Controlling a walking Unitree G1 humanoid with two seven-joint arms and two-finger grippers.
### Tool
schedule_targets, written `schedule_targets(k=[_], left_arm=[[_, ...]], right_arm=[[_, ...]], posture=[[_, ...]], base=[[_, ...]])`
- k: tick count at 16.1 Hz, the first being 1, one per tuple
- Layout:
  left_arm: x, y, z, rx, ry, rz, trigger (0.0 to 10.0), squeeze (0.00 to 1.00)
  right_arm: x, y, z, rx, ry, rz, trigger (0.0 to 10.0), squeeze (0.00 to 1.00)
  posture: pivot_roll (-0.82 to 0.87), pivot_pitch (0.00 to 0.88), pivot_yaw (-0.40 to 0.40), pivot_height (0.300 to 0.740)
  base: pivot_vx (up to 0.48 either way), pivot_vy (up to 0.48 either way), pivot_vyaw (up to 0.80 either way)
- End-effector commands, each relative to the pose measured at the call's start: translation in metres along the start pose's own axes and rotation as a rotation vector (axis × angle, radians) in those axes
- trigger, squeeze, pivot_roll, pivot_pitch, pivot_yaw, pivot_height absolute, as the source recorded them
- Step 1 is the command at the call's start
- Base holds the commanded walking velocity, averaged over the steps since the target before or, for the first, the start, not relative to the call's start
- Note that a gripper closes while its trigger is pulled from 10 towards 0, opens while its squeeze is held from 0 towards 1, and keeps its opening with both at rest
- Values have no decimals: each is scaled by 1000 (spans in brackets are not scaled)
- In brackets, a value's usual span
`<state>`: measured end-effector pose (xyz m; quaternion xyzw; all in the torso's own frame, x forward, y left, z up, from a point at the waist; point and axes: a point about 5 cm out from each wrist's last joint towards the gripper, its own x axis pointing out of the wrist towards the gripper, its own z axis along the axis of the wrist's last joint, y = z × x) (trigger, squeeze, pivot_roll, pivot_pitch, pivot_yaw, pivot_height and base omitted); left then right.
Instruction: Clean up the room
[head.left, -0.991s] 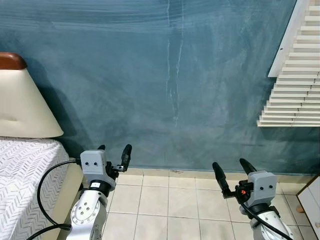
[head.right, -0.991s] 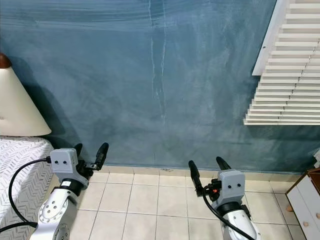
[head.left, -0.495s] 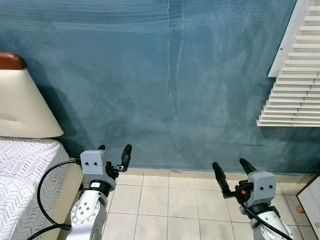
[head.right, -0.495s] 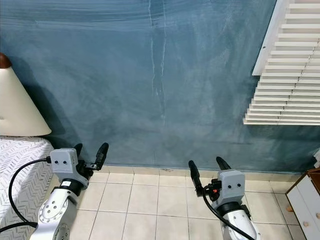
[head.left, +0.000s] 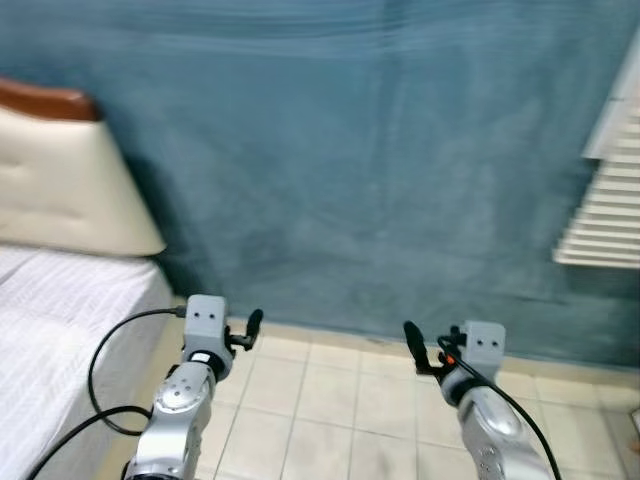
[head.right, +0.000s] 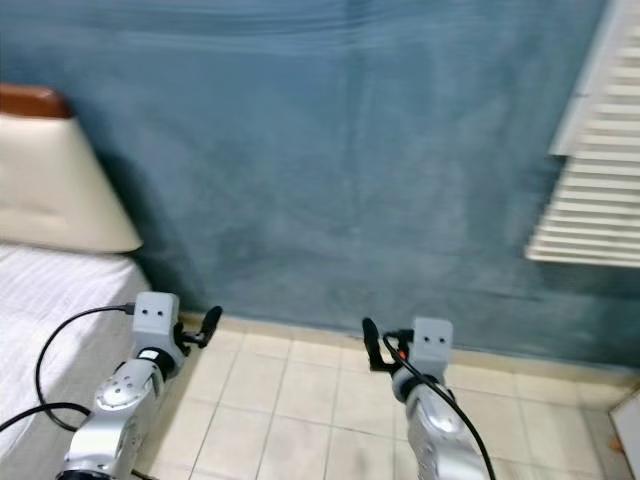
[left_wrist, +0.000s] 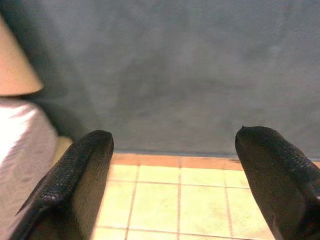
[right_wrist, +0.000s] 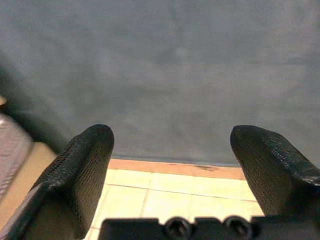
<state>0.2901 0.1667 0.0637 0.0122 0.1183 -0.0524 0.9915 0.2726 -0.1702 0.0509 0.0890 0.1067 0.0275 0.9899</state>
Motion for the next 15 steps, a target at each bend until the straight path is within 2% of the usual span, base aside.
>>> schedule_targets(k=[1, 4, 6, 8, 11, 12, 15], left_arm=[[1, 2, -4, -7, 15, 29, 10000, 0], [-8, 5, -17, -9, 37, 86, 10000, 0], [-6, 2, -15, -12, 30, 100, 10000, 0], [3, -1, -5, 11, -4, 97, 10000, 0], [7, 3, 1, 53, -19, 114, 10000, 0], [7, 2, 3, 41, -25, 116, 10000, 1000], [9, -3, 10, 58, -60, 114, 10000, 1000]], right_arm=[[4, 3, -1, 2, 10, 6, 10000, 0], [2, -1, 0, -99, 15, 58, 10000, 0], [2, -6, 0, -97, 34, 59, 10000, 0], [13, -12, 6, -78, 18, 33, 10000, 0], [17, -11, 7, -65, 6, 23, 10000, 0], [17, -9, 7, -72, -1, 27, 10000, 0], [17, -8, 8, -92, -31, 34, 10000, 0]], posture=[[-57, 0, 84, 740], [-58, 0, 55, 740], [-54, 0, 36, 740], [-52, 0, 44, 740], [-52, 0, 59, 740], [-56, 0, 67, 740], [-58, 0, 71, 740]], base=[[0, -480, 675], [0, -480, 656], [0, -480, 606], [0, 0, 603], [0, -120, 600], [0, -480, 600], [0, -411, 600]])
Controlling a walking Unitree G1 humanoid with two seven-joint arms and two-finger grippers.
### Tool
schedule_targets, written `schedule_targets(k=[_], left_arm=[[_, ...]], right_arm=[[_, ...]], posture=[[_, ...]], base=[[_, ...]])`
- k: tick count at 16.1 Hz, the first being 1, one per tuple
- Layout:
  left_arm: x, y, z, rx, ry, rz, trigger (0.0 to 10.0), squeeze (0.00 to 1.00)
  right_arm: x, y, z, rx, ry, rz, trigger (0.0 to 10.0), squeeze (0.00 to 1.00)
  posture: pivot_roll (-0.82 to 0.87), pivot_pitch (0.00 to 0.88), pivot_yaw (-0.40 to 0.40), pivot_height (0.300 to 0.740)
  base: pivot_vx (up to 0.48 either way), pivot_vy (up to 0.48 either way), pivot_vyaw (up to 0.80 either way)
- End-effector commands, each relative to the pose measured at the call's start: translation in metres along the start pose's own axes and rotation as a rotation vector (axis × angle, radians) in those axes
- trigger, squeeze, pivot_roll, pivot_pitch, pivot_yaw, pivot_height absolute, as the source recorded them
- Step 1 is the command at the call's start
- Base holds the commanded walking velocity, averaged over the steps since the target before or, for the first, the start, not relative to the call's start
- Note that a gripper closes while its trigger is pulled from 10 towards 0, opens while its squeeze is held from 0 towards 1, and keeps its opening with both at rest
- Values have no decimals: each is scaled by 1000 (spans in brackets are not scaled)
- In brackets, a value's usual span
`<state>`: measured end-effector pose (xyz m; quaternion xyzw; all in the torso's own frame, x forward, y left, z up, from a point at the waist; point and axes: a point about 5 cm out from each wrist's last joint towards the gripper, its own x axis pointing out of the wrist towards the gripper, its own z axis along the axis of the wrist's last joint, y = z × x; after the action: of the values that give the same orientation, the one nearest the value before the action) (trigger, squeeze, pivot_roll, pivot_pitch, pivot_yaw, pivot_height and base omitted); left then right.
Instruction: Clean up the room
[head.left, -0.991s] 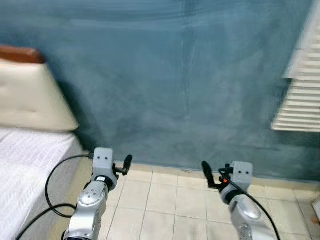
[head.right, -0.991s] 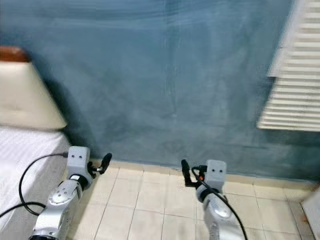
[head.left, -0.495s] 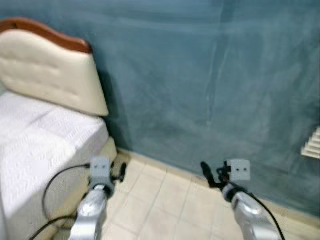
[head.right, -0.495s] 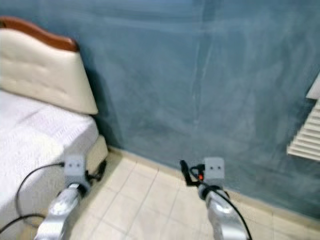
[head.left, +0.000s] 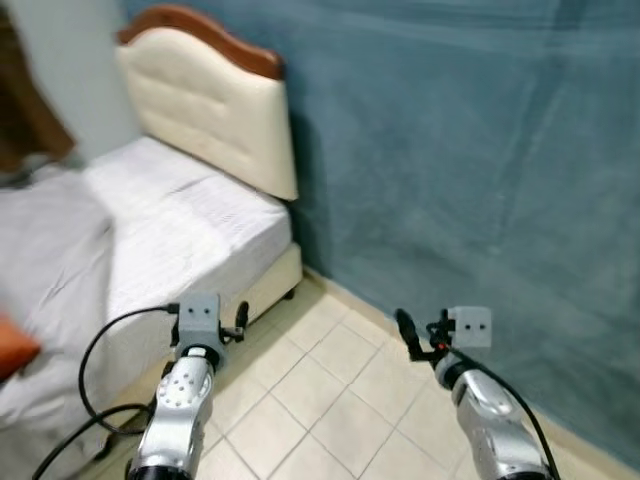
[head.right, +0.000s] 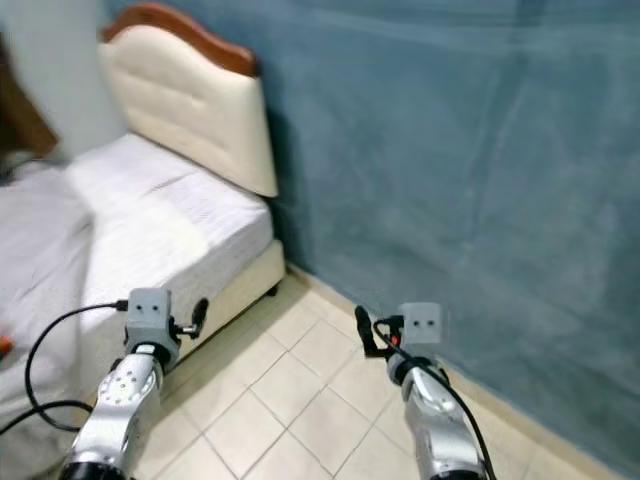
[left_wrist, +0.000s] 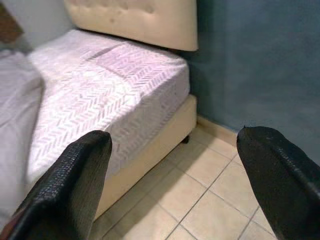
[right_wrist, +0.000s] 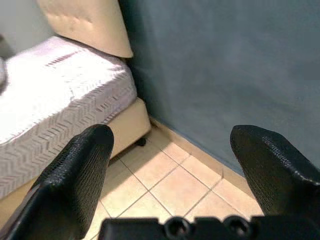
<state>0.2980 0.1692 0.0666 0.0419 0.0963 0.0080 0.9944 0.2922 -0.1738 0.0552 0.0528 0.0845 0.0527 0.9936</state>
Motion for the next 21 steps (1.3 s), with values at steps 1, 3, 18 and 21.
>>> schedule_targets(k=[1, 3, 18, 21], left_arm=[[3, -6, 6, 2, -23, -11, 10000, 1000], [4, -3, 7, 12, -22, 13, 10000, 0], [3, 0, 14, -111, -104, 52, 10000, 0], [5, -4, 12, -106, -96, 34, 10000, 0]], right_arm=[[-2, -5, -2, -11, 9, -9, 10000, 0], [-1, -6, -3, -13, 10, -4, 10000, 0], [7, 17, -7, -48, 9, 178, 10000, 0], [7, 19, -9, -50, 14, 198, 10000, 0]], posture=[[-58, 0, 71, 740], [-54, 0, 73, 740], [-10, 0, 42, 740], [-21, 0, 46, 740]], base=[[0, 0, 600], [0, 0, 594], [150, 16, 578], [416, 240, 533]])
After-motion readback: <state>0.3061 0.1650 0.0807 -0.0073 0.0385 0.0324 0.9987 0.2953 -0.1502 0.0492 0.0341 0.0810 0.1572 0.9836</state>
